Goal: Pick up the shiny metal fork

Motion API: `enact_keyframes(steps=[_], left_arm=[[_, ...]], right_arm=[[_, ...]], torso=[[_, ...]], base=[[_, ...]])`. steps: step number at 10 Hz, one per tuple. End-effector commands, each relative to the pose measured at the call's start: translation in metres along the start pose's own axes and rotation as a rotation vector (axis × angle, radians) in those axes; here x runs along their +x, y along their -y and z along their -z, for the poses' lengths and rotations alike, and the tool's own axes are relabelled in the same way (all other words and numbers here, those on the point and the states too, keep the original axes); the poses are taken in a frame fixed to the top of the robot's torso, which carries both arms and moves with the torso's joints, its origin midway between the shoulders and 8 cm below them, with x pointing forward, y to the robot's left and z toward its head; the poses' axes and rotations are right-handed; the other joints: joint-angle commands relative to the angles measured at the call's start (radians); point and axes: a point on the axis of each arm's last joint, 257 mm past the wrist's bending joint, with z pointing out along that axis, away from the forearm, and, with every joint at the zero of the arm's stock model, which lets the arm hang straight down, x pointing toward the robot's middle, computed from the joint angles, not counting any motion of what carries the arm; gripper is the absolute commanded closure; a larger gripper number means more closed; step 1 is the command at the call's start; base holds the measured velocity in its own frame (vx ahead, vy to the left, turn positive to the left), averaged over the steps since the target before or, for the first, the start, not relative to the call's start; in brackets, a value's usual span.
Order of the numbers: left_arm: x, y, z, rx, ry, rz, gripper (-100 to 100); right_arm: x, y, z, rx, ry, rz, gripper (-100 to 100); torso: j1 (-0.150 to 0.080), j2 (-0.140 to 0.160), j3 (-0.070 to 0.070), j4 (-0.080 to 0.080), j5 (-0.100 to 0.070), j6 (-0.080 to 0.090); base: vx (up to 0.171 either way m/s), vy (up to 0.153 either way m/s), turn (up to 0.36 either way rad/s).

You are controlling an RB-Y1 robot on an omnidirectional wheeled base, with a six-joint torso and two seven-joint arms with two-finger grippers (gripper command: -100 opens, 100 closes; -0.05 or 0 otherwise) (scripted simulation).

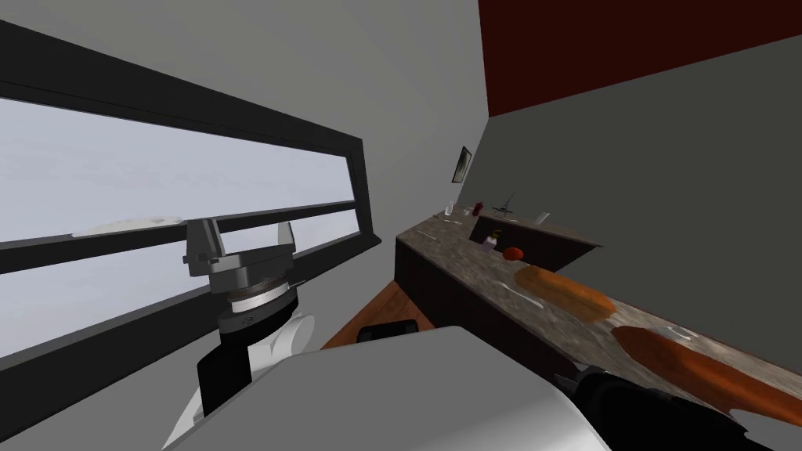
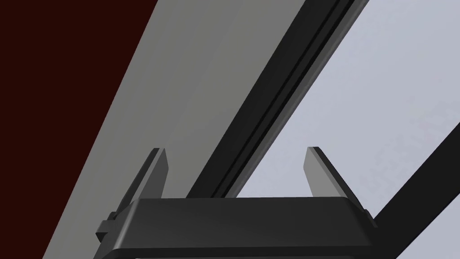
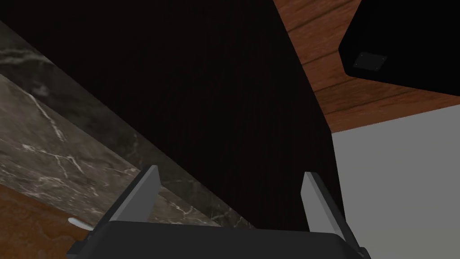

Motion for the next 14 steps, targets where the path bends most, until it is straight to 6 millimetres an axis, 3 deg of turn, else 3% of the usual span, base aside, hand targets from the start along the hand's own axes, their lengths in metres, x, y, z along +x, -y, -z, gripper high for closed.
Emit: enact_keyframes(steps=[1,6,10,11,12,14], left_arm=[[0.000,0.000,0.000,0.000,0.000,0.000,0],[0.000,0.000,0.000,0.000,0.000,0.000,0],[0.000,0.000,0.000,0.000,0.000,0.000,0],[0.000,0.000,0.000,0.000,0.000,0.000,0],[0.000,0.000,0.000,0.000,0.000,0.000,0],[0.000,0.000,0.000,0.000,0.000,0.000,0]], right_arm=[[0.011,0.013,0.006,0.017,-0.037,0.023,-100],[0.031,0.050,0.028,0.067,-0.137,0.085,-100],[0.035,0.058,0.033,0.075,-0.157,0.099,-100],[0.034,0.059,0.034,0.076,-0.158,0.100,0],[0.045,0.053,0.028,0.081,-0.157,0.089,-100],[0.058,0.044,0.021,0.084,-0.157,0.076,-100]], torso=[[0.000,0.000,0.000,0.000,0.000,0.000],[-0.003,-0.004,-0.002,-0.001,-0.001,-0.001],[-0.009,-0.001,-0.001,0.000,-0.002,0.000],[-0.006,0.004,0.002,0.001,-0.002,0.000],[-0.002,0.009,0.005,0.002,-0.001,0.001],[-0.002,0.012,0.007,0.003,-0.001,0.001]], base=[[0.155,0.026,0.073],[0.227,-0.024,0.120],[0.176,-0.088,0.086],[0.016,-0.013,0.003],[0.015,-0.024,0.081],[0.012,-0.044,0.082]])
